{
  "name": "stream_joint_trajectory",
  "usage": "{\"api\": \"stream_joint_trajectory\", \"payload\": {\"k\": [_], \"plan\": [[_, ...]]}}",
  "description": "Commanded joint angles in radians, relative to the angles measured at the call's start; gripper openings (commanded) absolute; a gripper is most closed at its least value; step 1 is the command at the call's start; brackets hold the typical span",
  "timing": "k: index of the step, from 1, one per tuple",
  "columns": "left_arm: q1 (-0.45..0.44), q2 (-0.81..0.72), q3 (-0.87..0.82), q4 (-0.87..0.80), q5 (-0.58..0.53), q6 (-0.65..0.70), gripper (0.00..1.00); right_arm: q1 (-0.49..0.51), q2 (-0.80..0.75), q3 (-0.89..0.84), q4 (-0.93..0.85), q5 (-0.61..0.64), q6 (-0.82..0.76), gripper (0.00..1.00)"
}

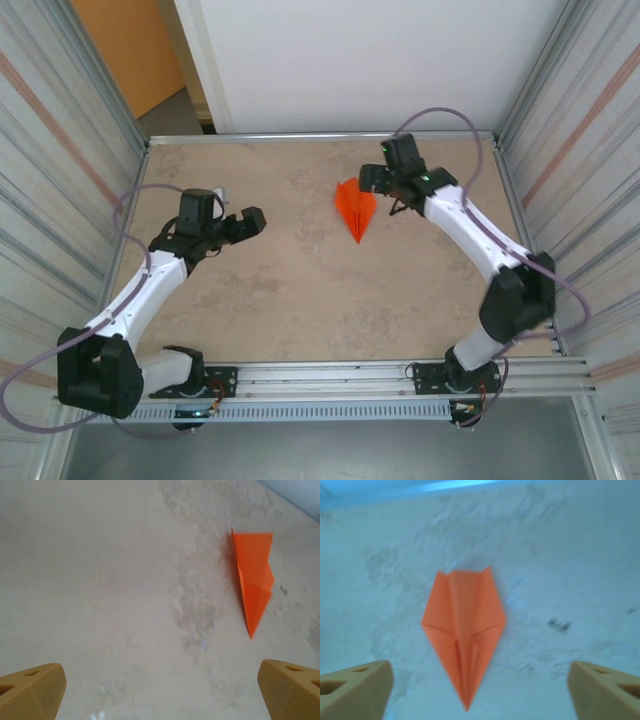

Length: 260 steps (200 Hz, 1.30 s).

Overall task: Fold a paper plane with a square sheet of paper (pick it up from the middle)
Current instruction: Move the paper plane to the center of the table, then reset both arms

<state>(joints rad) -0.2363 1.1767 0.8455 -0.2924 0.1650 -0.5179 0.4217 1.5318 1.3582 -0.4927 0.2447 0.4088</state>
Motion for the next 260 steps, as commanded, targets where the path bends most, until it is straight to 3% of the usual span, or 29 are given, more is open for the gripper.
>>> {"api": "stream_joint_trajectory", "payload": {"k": [1,53,66,93,139,184,219,260], "plan": [[0.006,-0.052,-0.031,0.101,-0.233,0.076,0.99,-0.064,-0.143,-0.181,0.119,0.157,-0.038,0.99],[0.013,-0.126,-0.245,0.323,-0.559,0.199,0.99,-0.363,-0.461,-0.604,0.348,0.219,-0.059,0.99],[0.027,-0.124,-0.268,0.34,-0.591,0.246,0.99,-0.417,-0.496,-0.692,0.426,0.215,-0.077,0.99],[0.036,-0.114,-0.376,0.538,-0.638,0.403,0.99,-0.476,-0.503,-0.844,0.596,0.238,-0.098,0.99],[0.145,-0.016,-0.458,0.767,-0.387,0.503,0.99,-0.479,-0.346,-0.952,0.873,0.2,-0.157,0.99],[0.18,0.117,-0.501,1.021,-0.204,0.593,0.99,-0.477,-0.224,-1.02,1.173,0.045,-0.205,0.99],[0.221,0.246,-0.51,1.147,-0.147,0.578,0.99,-0.477,-0.128,-1.034,1.318,-0.095,-0.245,0.99],[0.231,0.334,-0.468,1.154,-0.122,0.573,0.99,-0.465,0.004,-1.019,1.42,-0.13,-0.277,0.99]]}}
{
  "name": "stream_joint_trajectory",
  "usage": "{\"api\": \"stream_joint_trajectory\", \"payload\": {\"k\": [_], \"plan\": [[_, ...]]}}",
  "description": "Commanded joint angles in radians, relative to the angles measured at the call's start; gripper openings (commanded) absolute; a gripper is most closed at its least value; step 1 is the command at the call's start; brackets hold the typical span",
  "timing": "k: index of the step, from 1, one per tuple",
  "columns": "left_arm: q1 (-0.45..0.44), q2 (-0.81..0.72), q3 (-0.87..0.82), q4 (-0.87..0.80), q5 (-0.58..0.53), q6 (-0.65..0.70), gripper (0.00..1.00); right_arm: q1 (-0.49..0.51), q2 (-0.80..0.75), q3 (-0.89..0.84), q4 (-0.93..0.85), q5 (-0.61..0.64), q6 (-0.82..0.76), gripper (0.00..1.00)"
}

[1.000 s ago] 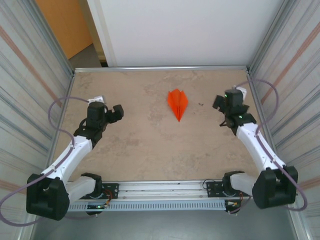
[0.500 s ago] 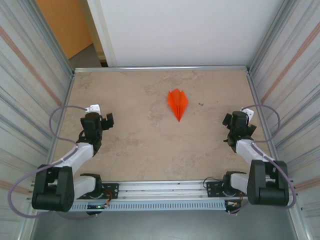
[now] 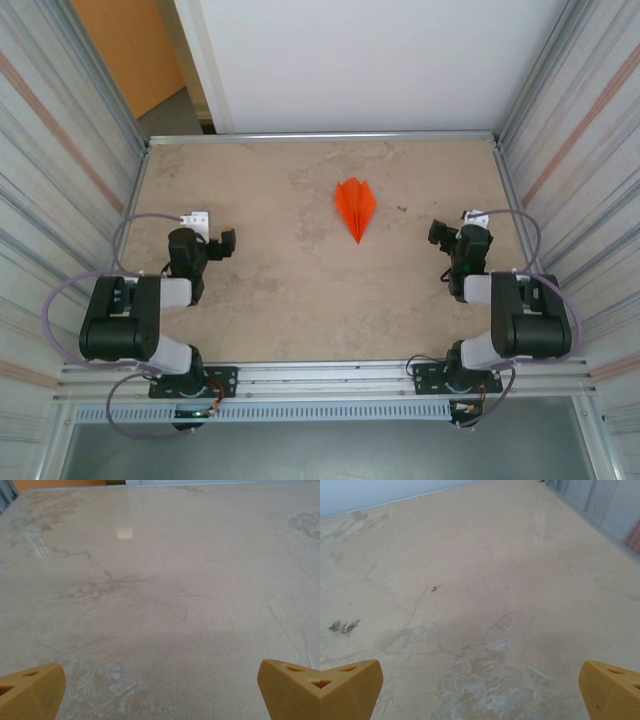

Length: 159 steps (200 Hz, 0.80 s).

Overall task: Fold a paper plane with a square sheet of paper (pick it up from the middle)
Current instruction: Reset both arms

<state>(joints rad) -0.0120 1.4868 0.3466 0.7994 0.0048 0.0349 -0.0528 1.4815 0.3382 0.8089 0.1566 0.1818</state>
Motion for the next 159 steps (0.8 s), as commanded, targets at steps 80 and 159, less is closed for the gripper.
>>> {"api": "stream_joint_trajectory", "payload": {"k": [80,159], "plan": [[-0.006,0.026,0.065,-0.009,0.017,0.032,0.99,0.034,0.058,0.055,0.016,-0.02,-0.07,0.99],[-0.007,0.033,0.079,-0.028,0.017,0.033,0.99,0.035,0.059,0.057,0.016,-0.02,-0.071,0.99]]}}
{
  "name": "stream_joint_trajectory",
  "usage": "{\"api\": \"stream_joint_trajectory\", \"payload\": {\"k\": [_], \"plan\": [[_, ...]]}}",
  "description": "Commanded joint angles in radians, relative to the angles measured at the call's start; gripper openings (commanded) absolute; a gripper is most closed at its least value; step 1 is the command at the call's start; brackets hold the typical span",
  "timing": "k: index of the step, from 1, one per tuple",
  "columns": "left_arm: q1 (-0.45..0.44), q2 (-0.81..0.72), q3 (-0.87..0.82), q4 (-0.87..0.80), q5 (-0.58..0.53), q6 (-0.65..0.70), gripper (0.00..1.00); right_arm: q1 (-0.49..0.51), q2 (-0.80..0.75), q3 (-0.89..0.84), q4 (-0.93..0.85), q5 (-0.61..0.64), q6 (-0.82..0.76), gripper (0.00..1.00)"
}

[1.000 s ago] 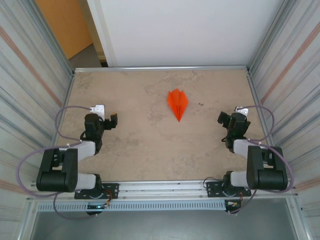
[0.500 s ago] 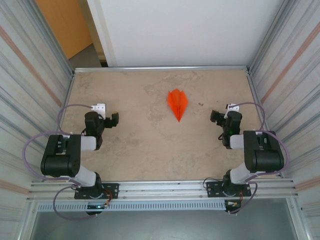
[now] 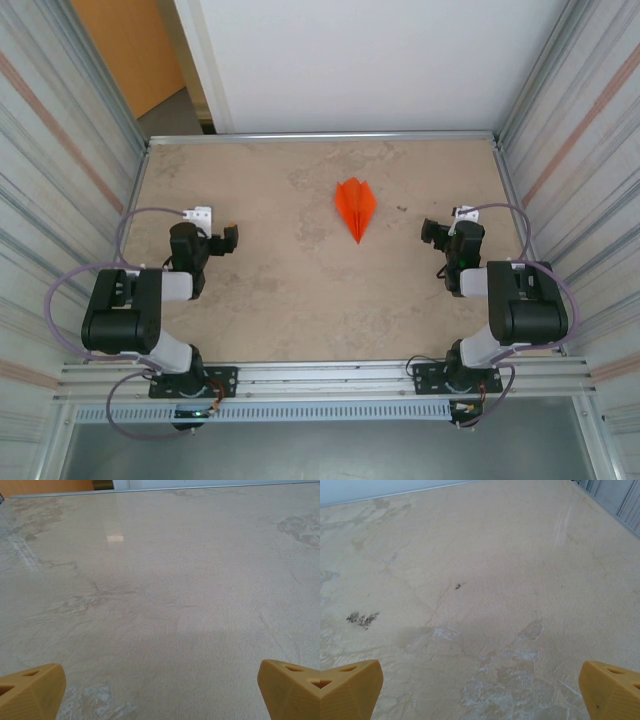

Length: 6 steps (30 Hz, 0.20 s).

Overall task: Fold a paper plane with a square sheet of paper (pick it up from the middle)
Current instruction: Reset both arms

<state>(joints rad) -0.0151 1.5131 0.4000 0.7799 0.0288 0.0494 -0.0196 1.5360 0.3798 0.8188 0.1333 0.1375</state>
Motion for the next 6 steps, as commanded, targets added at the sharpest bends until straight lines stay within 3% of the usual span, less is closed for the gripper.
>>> {"api": "stream_joint_trajectory", "payload": {"k": [1,6], "plan": [[-0.004,0.007,0.026,-0.009,-0.006,0.018,0.99,0.002,0.005,0.016,0.006,0.003,-0.027,0.99],[-0.005,0.004,0.022,-0.003,-0.007,0.02,0.99,0.001,0.0,0.006,0.019,-0.01,-0.03,0.99]]}}
